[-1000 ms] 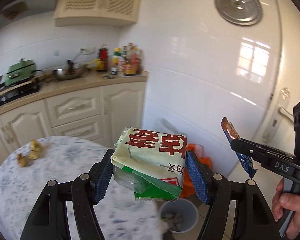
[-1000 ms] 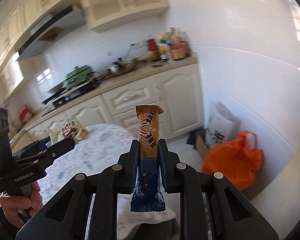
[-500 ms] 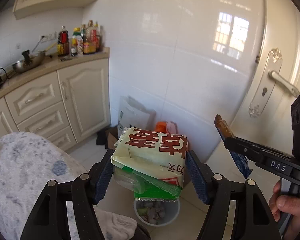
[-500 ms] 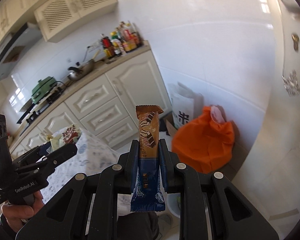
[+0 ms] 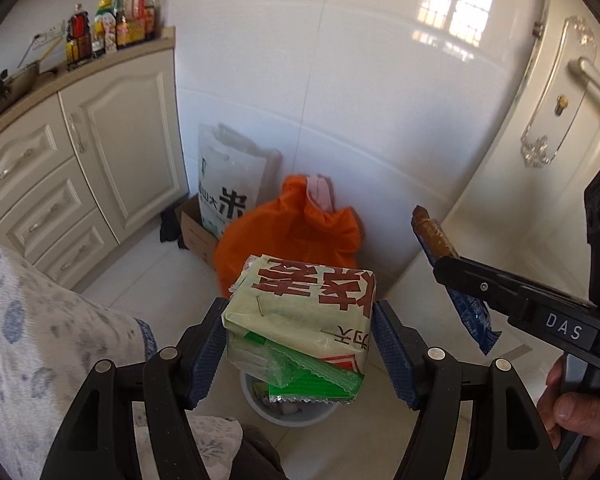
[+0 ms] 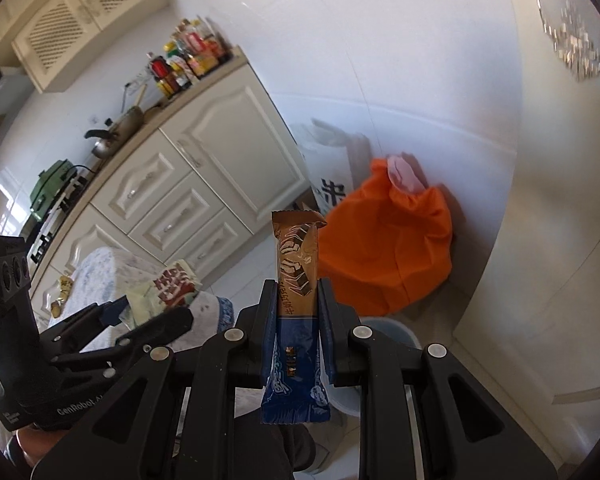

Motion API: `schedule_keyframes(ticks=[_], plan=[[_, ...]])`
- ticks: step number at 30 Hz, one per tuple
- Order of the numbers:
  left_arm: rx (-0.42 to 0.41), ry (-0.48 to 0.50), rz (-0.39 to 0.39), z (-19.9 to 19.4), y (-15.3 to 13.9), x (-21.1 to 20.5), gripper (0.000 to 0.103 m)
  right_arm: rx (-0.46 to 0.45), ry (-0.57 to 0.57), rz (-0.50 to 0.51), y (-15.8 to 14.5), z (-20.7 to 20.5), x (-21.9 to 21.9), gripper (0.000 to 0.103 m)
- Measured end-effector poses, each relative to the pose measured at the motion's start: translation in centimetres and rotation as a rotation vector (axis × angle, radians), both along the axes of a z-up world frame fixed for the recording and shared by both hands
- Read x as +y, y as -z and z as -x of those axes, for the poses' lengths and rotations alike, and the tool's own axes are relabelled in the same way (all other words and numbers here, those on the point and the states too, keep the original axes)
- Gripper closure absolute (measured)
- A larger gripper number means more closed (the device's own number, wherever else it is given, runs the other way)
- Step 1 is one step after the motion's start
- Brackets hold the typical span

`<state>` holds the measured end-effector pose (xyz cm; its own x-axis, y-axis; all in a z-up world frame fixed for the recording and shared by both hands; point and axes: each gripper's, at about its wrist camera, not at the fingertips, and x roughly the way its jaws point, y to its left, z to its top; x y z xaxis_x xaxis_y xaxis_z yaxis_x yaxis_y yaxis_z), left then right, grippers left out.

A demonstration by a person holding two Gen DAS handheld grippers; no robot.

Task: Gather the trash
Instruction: 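Open both tools over the bin to drop the packet and chocolate bar, then move both open tools back over the table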

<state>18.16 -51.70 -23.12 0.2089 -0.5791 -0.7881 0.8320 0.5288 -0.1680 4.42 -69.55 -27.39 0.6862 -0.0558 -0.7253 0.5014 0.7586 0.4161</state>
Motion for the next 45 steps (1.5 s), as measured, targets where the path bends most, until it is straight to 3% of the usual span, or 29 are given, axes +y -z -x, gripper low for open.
schedule_keyframes(ticks=[3, 6, 9, 14, 15, 20, 29, 45], plan=[[0.03, 0.011, -0.06, -1.1, 1.7, -2.7, 0.034, 0.022, 0.016, -0.019, 1.2, -0.1, -0.6, 0.081], [0.034, 0.008, -0.12, -2.1, 3.0, -4.5, 0.016, 0.043, 0.026, -0.038, 2.2, 0.0, -0.9, 0.081], [0.028, -0.006, -0.14, -2.5, 3.6, -5.4, 0.008, 0.057, 0.039, -0.046, 2.6, 0.2, -0.9, 0.068], [-0.008, -0.032, -0.152, -2.0, 3.0, -5.0, 0.001, 0.044, 0.079, -0.041, 2.3, 0.7, -0.7, 0.003], [-0.023, -0.04, -0.149, -1.9, 2.6, -5.1, 0.001, 0.043, 0.088, -0.032, 2.1, 0.8, -0.7, 0.0], [-0.102, -0.086, -0.119, -0.7, 0.3, -3.6, 0.001, 0.053, 0.106, 0.006, 0.6, 0.6, 0.0, 0.0], [-0.148, -0.173, 0.011, 1.0, -3.9, 2.8, 0.001, -0.012, 0.056, 0.073, -4.2, -0.6, 3.2, 0.0], [-0.266, -0.45, 0.186, 5.1, -12.5, 26.1, 0.001, -0.132, -0.151, 0.2, -12.6, -6.1, 14.3, 0.0]])
